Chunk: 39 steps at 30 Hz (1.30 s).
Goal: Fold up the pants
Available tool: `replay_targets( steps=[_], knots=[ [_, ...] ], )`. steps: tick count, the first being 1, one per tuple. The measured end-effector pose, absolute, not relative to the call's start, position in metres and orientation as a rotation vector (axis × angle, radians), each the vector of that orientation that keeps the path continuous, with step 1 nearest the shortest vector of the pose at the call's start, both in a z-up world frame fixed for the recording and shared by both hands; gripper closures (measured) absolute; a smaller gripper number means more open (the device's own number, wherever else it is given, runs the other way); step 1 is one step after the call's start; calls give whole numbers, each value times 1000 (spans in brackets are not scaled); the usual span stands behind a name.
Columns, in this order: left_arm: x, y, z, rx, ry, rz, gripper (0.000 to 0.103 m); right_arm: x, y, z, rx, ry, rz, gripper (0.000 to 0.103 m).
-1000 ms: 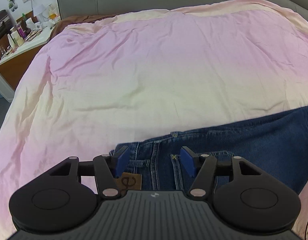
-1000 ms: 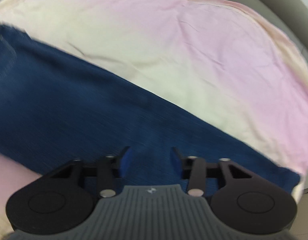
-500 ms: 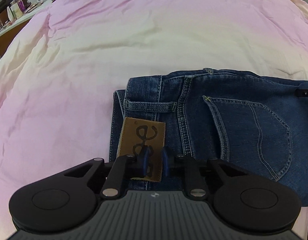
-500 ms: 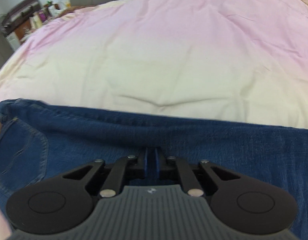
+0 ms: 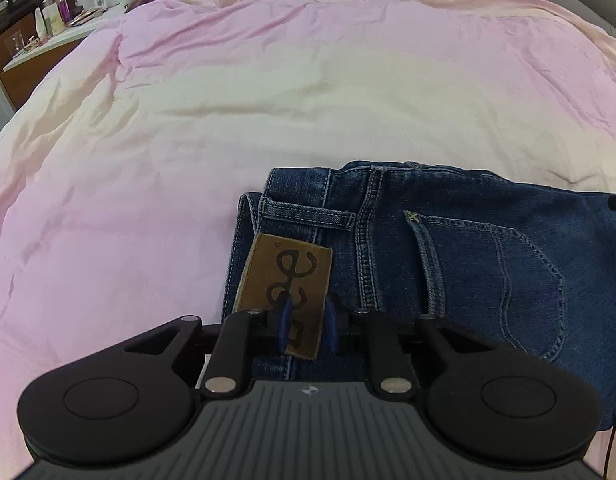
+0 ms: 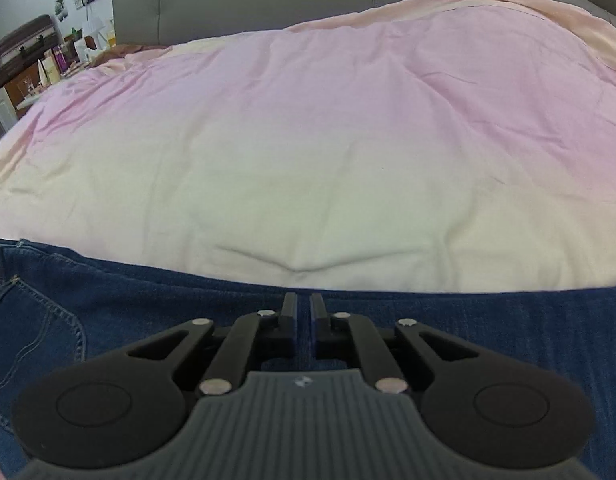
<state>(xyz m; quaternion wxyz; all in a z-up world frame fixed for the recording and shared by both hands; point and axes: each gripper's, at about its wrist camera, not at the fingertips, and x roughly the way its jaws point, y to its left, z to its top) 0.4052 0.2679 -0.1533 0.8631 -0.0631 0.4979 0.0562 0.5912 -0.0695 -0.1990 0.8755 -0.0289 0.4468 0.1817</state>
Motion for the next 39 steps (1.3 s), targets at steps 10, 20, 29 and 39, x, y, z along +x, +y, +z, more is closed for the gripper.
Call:
replay_targets(
  steps=[10, 20, 29, 39],
  knots=[
    [328, 197, -118, -224, 954, -43, 75, 462, -150, -155, 53, 886, 457, 83],
    [291, 128, -147, 172, 993, -118, 60, 317, -83, -198, -4, 850, 693, 60],
    [319, 161, -164, 270, 1064, -43, 66, 315, -14, -219, -201, 725, 738, 59],
    [343, 199, -171, 221, 1077, 9, 77, 331, 19, -237, -428, 687, 774, 92]
  ],
)
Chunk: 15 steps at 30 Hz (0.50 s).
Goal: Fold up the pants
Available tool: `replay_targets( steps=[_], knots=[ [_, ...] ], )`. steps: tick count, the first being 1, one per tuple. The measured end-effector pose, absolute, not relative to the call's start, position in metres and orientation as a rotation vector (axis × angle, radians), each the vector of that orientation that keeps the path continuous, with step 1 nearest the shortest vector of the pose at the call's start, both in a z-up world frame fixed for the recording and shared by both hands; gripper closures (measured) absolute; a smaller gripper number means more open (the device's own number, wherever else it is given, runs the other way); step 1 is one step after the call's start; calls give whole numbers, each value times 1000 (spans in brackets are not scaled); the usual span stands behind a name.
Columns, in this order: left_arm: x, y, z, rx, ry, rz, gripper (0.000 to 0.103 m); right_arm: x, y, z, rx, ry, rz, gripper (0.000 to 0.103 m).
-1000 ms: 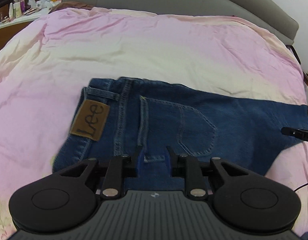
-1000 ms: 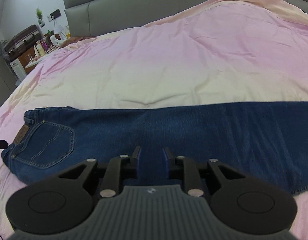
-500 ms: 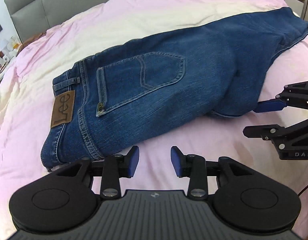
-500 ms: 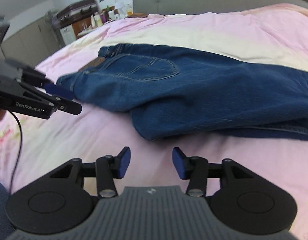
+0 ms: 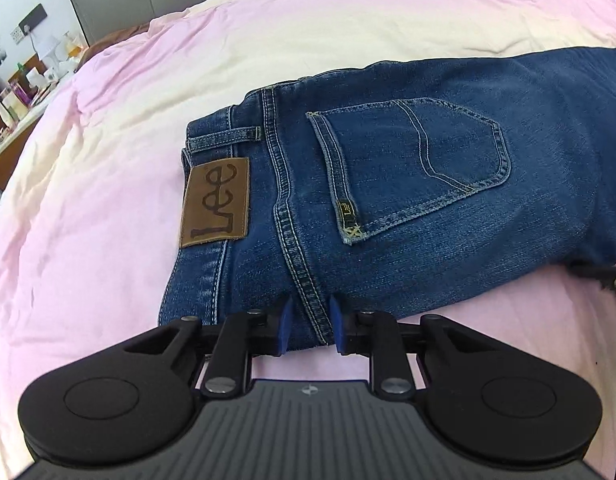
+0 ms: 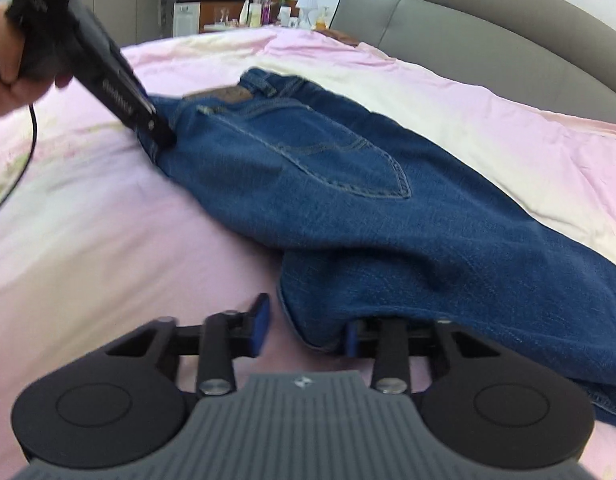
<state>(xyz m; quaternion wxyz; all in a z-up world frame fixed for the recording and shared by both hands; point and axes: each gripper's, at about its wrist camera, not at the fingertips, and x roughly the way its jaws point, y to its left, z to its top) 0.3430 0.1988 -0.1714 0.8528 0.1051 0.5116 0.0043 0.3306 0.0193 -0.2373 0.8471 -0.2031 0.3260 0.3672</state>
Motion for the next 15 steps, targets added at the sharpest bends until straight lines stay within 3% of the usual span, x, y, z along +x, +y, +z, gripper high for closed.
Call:
replay_targets(
  steps=[3, 6, 11, 13, 15],
  knots=[
    [346, 199, -172, 252, 1092, 15, 82, 329, 4, -225, -396, 687, 791, 100],
    [351, 208, -173, 234, 1109, 26, 81, 321, -2, -209, -459, 669, 857, 101],
    [349, 211, -172, 239, 1154, 17, 80, 320, -4, -236, -539, 769, 886, 100],
    [343, 214, -173, 336, 1165, 100, 97, 323, -7, -241, -499, 808, 872, 99],
    [336, 228, -169, 328, 1165, 115, 97, 323, -14, -240, -474, 826, 858, 98]
  ],
)
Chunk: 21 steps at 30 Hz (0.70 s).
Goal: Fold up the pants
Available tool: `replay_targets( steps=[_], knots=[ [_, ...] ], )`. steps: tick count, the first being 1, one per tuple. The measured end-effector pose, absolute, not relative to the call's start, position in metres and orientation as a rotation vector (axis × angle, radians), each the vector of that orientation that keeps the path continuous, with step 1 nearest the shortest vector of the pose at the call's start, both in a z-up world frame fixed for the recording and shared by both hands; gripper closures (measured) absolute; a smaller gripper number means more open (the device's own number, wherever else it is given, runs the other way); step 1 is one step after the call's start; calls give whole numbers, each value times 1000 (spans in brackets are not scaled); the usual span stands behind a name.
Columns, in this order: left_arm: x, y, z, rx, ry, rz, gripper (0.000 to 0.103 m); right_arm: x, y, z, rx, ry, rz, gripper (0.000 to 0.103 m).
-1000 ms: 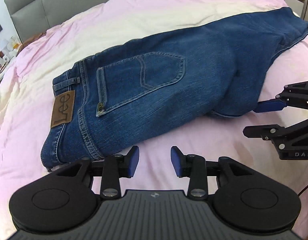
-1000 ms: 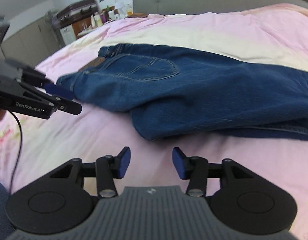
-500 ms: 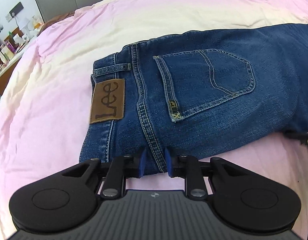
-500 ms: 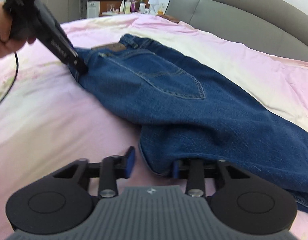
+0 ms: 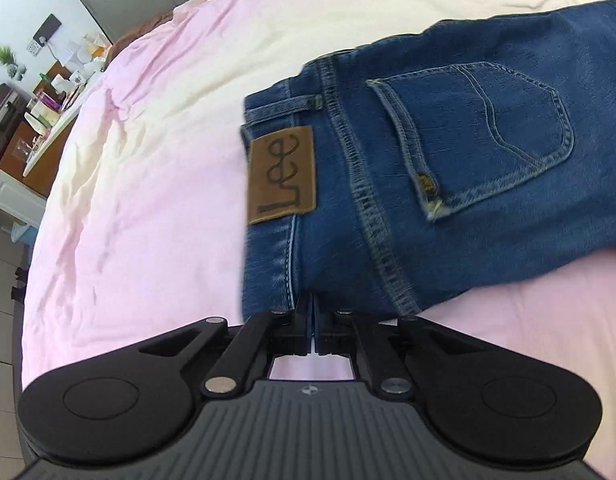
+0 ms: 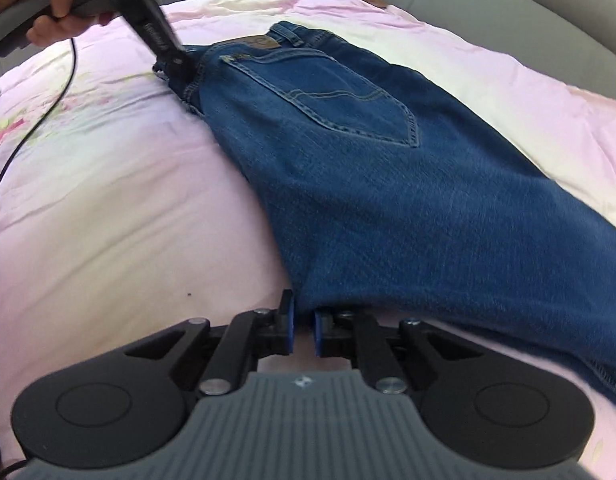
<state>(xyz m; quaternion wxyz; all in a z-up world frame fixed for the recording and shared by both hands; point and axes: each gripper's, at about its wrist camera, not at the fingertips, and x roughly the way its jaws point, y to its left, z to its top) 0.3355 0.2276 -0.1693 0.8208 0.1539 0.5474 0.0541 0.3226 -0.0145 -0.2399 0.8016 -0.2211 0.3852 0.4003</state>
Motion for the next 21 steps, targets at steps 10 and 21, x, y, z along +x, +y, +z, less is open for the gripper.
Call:
replay_targets(
  steps=[10, 21],
  knots=[
    [291, 175, -109, 183, 1017, 11, 81, 311, -112, -215, -358, 895, 680, 99],
    [284, 57, -126, -149, 960, -132, 59, 349, -349, -177, 38, 897, 140, 86]
  ],
)
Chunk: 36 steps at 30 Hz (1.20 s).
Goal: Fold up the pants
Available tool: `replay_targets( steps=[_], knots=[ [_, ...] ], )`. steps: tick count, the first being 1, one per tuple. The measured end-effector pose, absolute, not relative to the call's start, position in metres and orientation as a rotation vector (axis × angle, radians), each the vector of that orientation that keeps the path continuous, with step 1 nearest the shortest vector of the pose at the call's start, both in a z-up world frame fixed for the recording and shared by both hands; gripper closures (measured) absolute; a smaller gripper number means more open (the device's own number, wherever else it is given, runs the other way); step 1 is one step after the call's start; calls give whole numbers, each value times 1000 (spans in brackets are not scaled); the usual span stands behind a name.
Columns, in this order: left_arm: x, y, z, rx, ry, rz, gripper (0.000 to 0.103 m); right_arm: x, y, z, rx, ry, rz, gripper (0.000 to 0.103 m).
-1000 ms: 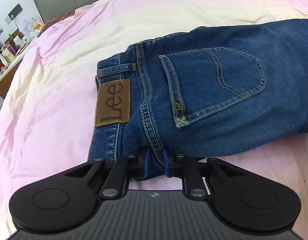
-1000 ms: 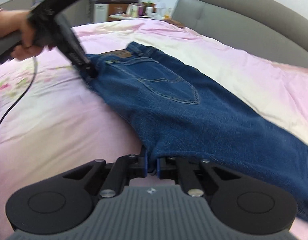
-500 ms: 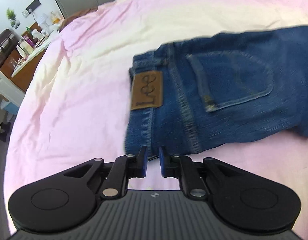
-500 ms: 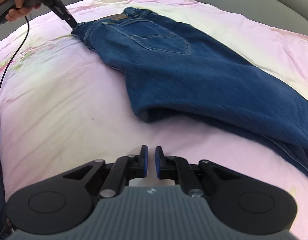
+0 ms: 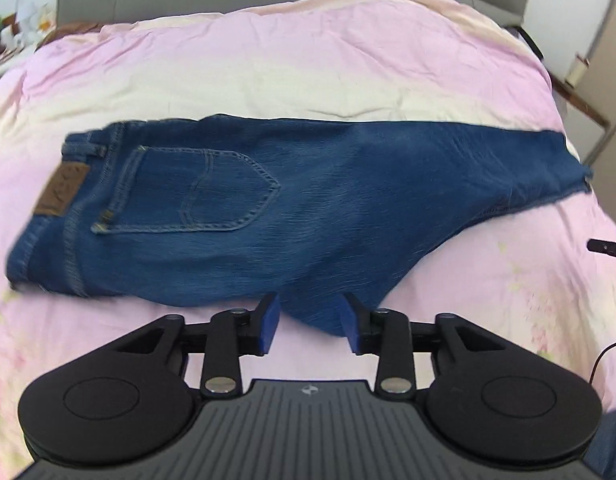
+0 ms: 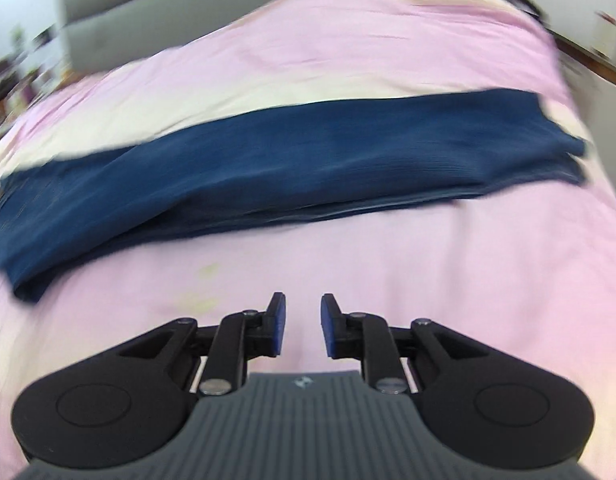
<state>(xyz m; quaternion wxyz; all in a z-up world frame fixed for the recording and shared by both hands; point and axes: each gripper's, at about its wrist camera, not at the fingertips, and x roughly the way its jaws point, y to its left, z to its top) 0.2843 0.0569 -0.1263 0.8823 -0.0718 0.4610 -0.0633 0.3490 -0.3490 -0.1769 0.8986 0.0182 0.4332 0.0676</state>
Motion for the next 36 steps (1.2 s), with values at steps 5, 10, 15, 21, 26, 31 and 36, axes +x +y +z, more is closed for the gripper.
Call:
replay_targets(
  steps=[5, 10, 15, 21, 26, 31, 36],
  knots=[
    [285, 13, -150, -76, 959, -94, 53, 377, -443, -173, 122, 883, -43, 80],
    [294, -14, -175, -27, 1000, -32, 50, 410, -508, -175, 102, 849, -129, 80],
    [305, -30, -192, 39, 1033, 23, 51, 443, -569, -180, 74, 800, -209, 79],
    [322, -41, -196, 100, 1063, 95, 51, 485, -562, -215, -535, 762, -91, 64],
    [332, -44, -195, 92, 1097, 128, 57, 509, -560, -251, -883, 764, 20, 63],
    [336, -42, -195, 92, 1107, 168, 81, 516, -554, -280, -1134, 703, 77, 86],
    [330, -34, -189, 49, 1112, 184, 99, 515, -558, -273, -1217, 693, 46, 103]
  ],
)
